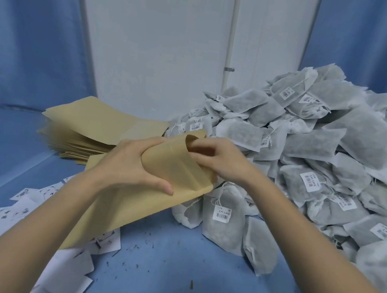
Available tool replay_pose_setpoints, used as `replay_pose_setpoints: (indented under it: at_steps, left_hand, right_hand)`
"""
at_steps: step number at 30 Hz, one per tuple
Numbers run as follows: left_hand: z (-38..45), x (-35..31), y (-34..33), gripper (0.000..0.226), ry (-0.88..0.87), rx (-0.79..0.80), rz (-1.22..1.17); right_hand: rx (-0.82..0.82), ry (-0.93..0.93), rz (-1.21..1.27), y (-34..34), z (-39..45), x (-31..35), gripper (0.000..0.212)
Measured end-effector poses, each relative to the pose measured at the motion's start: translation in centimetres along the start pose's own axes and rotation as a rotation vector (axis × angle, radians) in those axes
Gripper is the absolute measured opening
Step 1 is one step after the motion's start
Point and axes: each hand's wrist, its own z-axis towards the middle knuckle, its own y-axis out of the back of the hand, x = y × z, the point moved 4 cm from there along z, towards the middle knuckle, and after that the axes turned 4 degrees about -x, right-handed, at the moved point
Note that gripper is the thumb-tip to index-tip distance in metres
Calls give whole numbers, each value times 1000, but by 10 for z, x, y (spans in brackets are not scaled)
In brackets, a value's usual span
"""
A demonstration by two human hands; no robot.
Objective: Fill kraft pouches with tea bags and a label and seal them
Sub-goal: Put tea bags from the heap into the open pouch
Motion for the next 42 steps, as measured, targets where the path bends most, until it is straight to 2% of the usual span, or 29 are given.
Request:
replay_pose_setpoints:
  at_steps: [2,3,4,6,8,10,13,16,19,21,24,27,30,32,33,34,36,38,40,42]
  left_hand:
    - [-1,4,2,89,23,21,37]
    - [-2,6,1,89,31,44,64]
    - [-3,7,-1,89,37,73,90]
    - [-6,8,-8,88,48,120,129]
    - [-10,7,-14,88,50,132,148]
    - [-13,6,-18,90,37,130,162]
    - [-15,5,-17,92,45,122,166]
    - [-15,7,-14,92,59,106,163]
    - [-17,7,-12,91,50,82,158]
    - [-18,5,-11,90,36,65,165]
    - [-19,0,-11,92,26,50,177]
    - [-21,-4,-14,98,0,35,199]
    - [-24,-6,-16,101,-27,28,182]
    - [-24,-5,-15,99,-32,43,161]
    - [-24,-2,-13,98,-22,45,154]
    - [-24,2,-10,97,0,36,140]
    - [-21,13,-5,94,57,8,104]
    - [-18,19,-1,91,84,-1,87]
    - [-14,21,1,88,90,-2,89]
    - [-12,22,2,88,92,2,111]
  right_hand:
    - [-138,-81,-54,15,-7,-21,7]
    - [-161,-132,-188,21,-12,-35,4]
    - [-114,-205,-370,23,-18,-50,10]
    - [89,-378,-661,17,-32,-79,36]
    - [154,-449,-745,8,-40,-93,57]
    - [106,-416,-720,2,-41,-95,58]
    - [11,-425,-501,9,-45,-92,39]
    - [-284,-450,-34,40,-60,-84,12]
    - [-613,-421,306,66,-76,-75,12]
    - [-687,-402,422,62,-76,-67,16]
    - [-620,-426,419,30,-60,-54,15]
    - [-454,-459,207,-5,-41,-42,14]
    - [-70,-477,306,-39,-28,-26,16]
    - [191,-444,235,-50,-25,-20,18]
    - [209,-405,202,-49,-23,-21,21]
    - [146,-382,216,-43,-20,-25,24]
    - [-140,-359,226,-20,-19,-40,19]
    - [-385,-360,-128,2,-21,-59,19]
    - [-347,-353,-385,1,-18,-75,37]
    - [-251,-374,-438,-12,-12,-85,55]
